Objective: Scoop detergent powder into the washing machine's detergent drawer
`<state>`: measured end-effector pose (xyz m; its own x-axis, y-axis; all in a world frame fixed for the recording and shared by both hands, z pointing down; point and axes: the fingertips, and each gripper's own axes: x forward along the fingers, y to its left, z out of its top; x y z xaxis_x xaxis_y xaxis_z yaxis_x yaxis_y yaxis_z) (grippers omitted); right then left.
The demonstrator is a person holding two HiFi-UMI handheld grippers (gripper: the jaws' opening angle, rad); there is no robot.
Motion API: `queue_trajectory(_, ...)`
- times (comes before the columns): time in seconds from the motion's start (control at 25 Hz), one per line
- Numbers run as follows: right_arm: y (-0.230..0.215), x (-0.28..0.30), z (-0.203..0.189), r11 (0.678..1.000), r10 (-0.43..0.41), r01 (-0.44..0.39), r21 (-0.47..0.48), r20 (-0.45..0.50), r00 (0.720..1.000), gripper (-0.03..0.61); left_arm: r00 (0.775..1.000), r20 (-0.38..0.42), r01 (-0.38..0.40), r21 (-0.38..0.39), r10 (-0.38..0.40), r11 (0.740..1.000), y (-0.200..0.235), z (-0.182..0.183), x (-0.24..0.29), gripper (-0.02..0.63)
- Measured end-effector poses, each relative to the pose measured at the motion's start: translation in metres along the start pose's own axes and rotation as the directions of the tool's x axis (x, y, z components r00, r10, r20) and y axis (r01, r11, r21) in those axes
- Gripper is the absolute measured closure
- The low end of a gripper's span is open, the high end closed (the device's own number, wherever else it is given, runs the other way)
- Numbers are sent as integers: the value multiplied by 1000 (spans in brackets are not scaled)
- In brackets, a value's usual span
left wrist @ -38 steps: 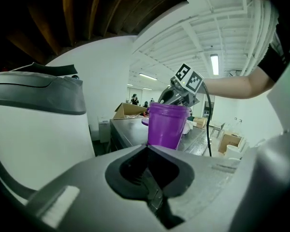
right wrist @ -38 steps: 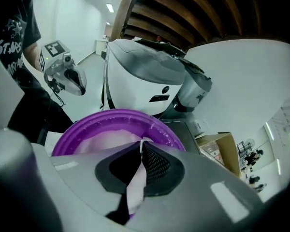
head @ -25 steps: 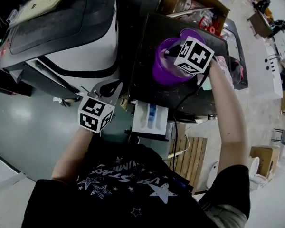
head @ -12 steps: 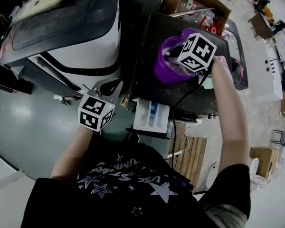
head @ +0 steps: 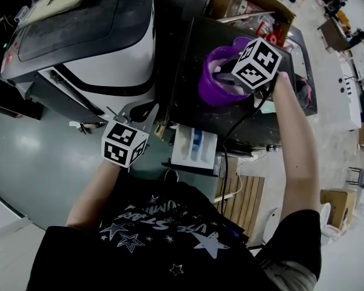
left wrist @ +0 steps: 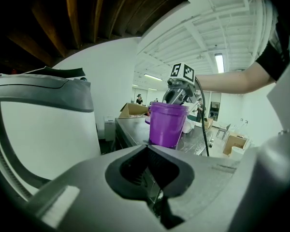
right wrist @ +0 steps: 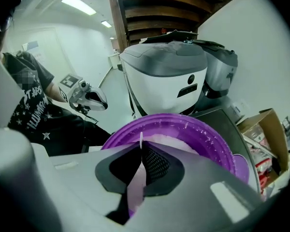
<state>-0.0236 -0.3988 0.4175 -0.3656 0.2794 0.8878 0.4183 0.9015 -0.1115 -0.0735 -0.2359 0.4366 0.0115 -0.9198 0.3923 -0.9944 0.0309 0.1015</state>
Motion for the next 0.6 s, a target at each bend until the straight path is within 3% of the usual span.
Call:
queue_trajectory(0.32,3,-11,-1,987,22,-32,160,62,998,543,1000,2,2,6,-2,1000,-5,1,-1,614)
queue_trajectory(0.6,5,-19,3,970,9,-39,240,124,992,543,1000,4,9,10,-9,1000,-11,1,1,614)
